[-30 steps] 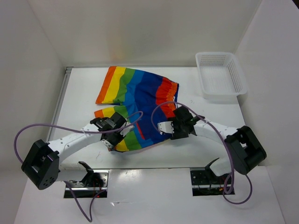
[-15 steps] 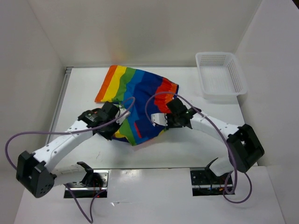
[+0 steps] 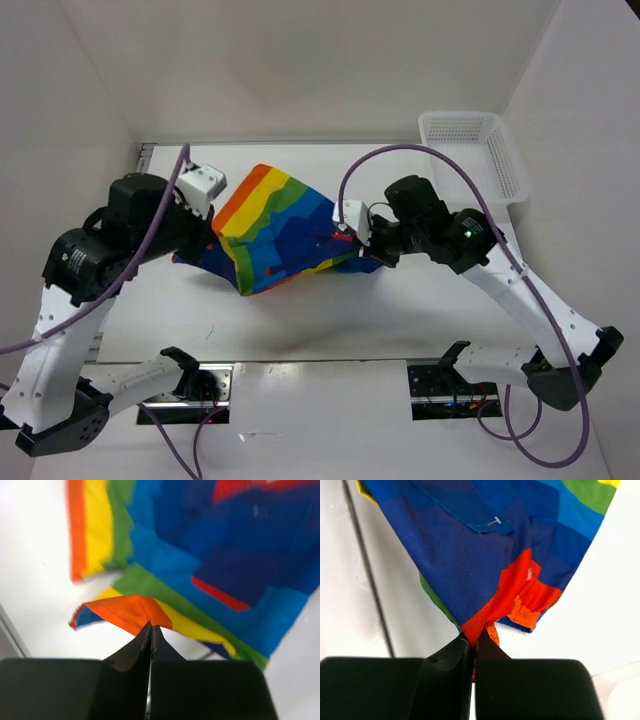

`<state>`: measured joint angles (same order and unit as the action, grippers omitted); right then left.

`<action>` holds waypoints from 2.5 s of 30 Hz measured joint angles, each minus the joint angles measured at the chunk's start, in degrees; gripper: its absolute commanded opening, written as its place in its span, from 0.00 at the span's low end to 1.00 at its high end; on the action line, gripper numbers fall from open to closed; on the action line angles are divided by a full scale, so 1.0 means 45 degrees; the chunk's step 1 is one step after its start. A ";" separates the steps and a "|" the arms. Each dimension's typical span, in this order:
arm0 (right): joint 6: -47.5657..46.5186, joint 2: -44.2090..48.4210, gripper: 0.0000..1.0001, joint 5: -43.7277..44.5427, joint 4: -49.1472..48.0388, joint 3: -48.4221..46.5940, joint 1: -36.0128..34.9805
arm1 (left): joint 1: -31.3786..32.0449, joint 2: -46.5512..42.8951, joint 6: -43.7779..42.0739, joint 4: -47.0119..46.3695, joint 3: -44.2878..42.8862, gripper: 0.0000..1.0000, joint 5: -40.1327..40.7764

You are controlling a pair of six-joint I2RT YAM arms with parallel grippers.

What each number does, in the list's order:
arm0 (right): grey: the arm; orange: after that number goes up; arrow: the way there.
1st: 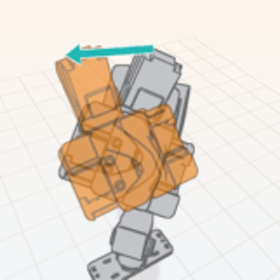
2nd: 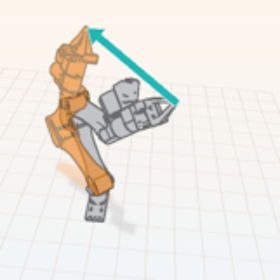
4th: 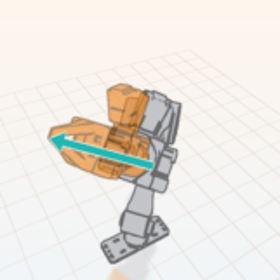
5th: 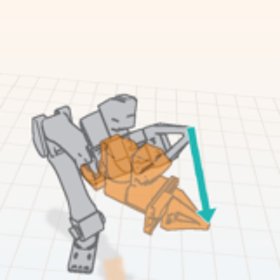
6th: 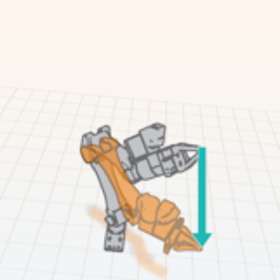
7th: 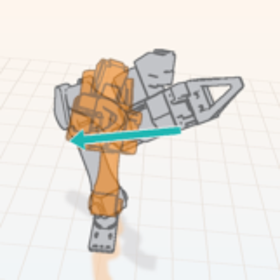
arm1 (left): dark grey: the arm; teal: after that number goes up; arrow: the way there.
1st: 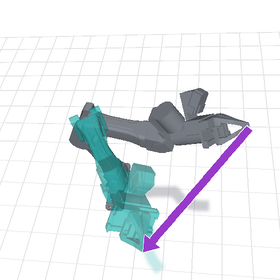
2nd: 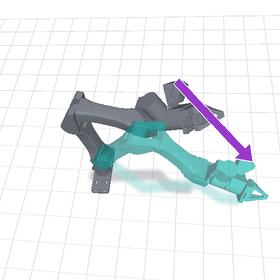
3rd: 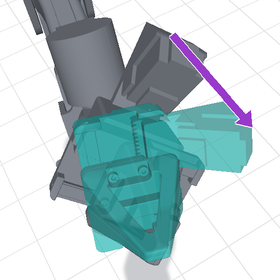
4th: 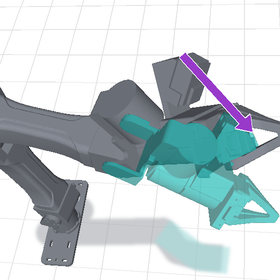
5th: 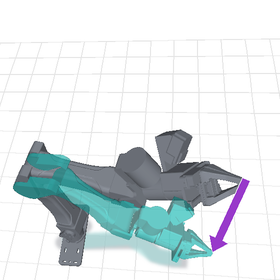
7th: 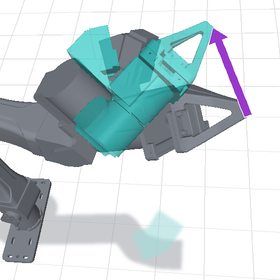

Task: Fold and stack the shorts
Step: Fold the shorts

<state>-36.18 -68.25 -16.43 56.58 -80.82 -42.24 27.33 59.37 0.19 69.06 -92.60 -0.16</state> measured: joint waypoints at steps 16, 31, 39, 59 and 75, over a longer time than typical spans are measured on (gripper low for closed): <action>-0.0408 0.0340 0.00 -0.0665 -0.1112 0.3798 0.3614 | -0.2599 1.0438 0.0068 -0.5212 -0.4716 0.00 0.1681; -0.0568 -0.6164 0.00 -0.2050 -0.3531 0.2589 0.6139 | -0.2914 1.5407 0.0058 -0.4308 -0.8140 0.01 0.3254; 0.0967 -0.7135 1.00 -0.0709 -0.4575 0.1821 0.6543 | -0.3337 1.6995 -0.0058 -0.4998 -0.9330 0.75 0.5192; 0.7048 -0.5999 0.89 -0.1127 -0.4386 0.2001 0.6285 | -0.7757 1.4800 0.0015 -0.2803 -0.3342 0.94 -0.0063; 0.9549 -0.8641 0.44 -0.0806 -0.4775 0.2628 0.6047 | -0.7902 1.3702 0.0000 -0.4172 0.0427 0.26 -0.0243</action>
<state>6.79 -107.13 -20.05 35.09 -68.99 -15.03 -8.23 121.03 0.19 50.28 -90.67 -1.26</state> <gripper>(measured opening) 0.568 0.367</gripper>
